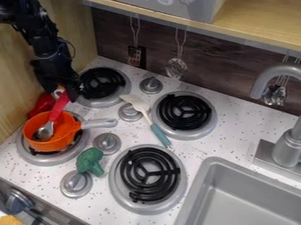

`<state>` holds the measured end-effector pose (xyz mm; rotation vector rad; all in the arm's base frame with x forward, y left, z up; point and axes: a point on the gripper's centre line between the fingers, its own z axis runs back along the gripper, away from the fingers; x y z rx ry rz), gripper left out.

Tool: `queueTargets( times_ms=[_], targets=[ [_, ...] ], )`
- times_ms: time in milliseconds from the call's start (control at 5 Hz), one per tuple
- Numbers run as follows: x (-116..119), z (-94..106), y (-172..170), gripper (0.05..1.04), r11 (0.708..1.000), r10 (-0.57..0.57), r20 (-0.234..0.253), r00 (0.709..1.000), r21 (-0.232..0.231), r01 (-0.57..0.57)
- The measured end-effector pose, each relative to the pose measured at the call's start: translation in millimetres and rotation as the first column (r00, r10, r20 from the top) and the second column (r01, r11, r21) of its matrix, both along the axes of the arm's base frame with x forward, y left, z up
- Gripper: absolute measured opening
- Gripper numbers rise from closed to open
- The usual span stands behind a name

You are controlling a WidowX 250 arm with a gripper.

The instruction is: Moving a spoon to the right side

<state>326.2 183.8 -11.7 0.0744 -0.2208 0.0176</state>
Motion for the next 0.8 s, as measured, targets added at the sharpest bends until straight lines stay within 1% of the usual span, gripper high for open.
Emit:
queueTargets(
  times_ms=[200,400,600,800],
  targets=[
    [-2,-2.6,5,0.999,0.999,0.019,-0.016,1.0,0.036,-0.018],
    [-5,-13.9,4,0.999,0.999,0.031,-0.042,0.999,0.029,-0.029],
    [-7,-22.9,6,0.999,0.997,0.068,-0.046,0.997,0.043,-0.066],
    [-8,-27.1,4,0.954,0.995,0.089,-0.018,0.996,0.039,-0.088]
  ],
)
